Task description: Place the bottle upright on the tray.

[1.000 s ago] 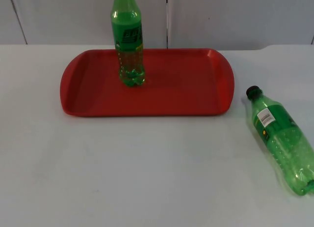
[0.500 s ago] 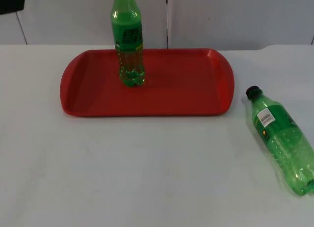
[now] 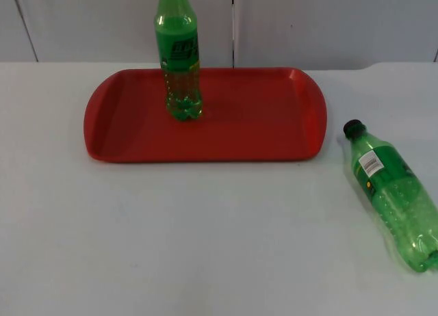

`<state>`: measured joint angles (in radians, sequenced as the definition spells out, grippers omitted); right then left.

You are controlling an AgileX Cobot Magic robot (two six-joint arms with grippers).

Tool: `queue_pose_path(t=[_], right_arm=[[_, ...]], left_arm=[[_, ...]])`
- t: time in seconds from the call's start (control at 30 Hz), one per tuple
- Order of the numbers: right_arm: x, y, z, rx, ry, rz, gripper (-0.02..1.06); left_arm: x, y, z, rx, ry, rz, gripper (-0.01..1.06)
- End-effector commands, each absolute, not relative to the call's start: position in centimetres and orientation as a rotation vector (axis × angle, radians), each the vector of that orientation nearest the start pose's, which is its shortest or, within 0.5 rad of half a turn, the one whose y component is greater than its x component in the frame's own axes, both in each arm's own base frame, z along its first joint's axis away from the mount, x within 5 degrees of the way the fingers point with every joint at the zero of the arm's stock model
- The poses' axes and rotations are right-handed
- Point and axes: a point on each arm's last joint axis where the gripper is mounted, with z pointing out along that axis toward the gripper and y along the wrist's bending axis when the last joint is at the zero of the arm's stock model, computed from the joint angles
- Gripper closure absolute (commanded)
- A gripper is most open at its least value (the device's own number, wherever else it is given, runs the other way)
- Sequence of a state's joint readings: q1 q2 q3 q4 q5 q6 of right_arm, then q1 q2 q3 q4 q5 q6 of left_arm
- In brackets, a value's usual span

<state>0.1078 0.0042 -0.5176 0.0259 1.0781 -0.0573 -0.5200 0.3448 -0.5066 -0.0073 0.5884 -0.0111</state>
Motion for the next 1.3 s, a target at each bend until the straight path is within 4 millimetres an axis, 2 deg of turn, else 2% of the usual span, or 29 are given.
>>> queue_pose_path(t=[0.0, 0.07, 0.17, 0.37, 0.73, 0.87, 1.13, 1.27], right_arm=[[-0.8, 0.1, 28.0, -0.169, 2.04, 0.06, -0.01], [-0.8, 0.1, 28.0, -0.169, 2.04, 0.06, -0.01], [-0.8, 0.1, 28.0, -0.169, 2.04, 0.06, -0.01], [-0.8, 0.1, 28.0, -0.169, 2.04, 0.06, -0.01], [-0.8, 0.1, 28.0, -0.169, 2.04, 0.06, -0.01], [-0.8, 0.1, 28.0, -0.169, 2.04, 0.06, -0.01], [-0.8, 0.1, 28.0, -0.169, 2.04, 0.06, -0.01], [-0.8, 0.1, 28.0, -0.169, 2.04, 0.06, -0.01]], left_arm=[[5.3, -3.2, 30.4, 0.474, 1.858, -0.388, 0.0], [4.8, -3.0, 30.4, 0.467, 1.854, -0.404, 0.0], [2.6, -2.0, 30.4, 0.447, 1.806, -0.468, 0.0], [0.0, -0.7, 29.4, 0.464, 1.793, -0.47, 0.0], [-0.9, -0.5, 28.9, 0.586, 1.886, -0.426, 0.0], [-1.2, -0.4, 28.0, 0.675, 1.956, -0.377, 0.0], [-0.9, -0.5, 27.6, 0.637, 1.983, -0.397, 0.0], [-0.6, -0.1, 27.4, 0.534, 2.018, -0.375, 0.0]])
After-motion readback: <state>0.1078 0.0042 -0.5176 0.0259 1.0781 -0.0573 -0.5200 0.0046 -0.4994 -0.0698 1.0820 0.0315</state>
